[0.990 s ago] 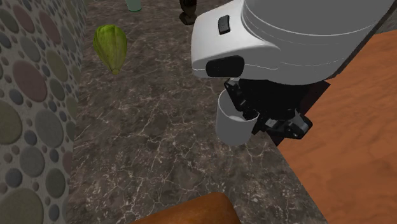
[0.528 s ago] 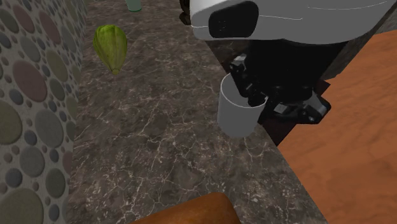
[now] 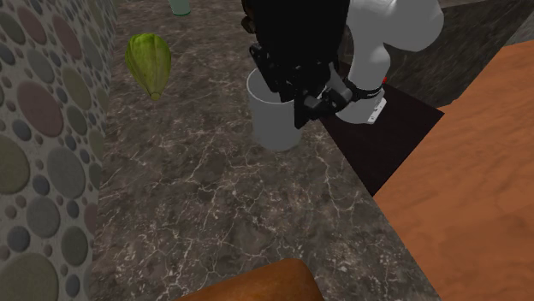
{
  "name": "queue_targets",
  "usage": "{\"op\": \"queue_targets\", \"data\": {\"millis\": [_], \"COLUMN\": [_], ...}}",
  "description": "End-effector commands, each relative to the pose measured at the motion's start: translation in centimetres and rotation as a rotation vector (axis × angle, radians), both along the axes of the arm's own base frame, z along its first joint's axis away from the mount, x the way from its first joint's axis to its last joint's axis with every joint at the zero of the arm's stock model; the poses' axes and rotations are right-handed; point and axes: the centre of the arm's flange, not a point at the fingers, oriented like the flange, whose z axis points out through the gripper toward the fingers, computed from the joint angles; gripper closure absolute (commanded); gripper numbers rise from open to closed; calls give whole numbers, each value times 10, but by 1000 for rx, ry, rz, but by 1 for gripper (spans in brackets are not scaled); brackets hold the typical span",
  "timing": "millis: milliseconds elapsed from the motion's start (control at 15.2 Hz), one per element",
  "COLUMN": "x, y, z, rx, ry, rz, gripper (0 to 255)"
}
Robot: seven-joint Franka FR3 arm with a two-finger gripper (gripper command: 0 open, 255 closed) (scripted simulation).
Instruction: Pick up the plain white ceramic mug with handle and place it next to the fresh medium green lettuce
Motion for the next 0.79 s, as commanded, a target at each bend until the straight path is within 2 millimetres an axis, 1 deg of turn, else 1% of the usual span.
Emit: {"op": "queue_targets", "data": {"millis": [0, 726], "x": [2, 17], "y": [-25, -170], "z": [0, 0], "rx": [1, 1], "ry": [0, 0], "rz": [2, 2], "gripper": [255, 255]}}
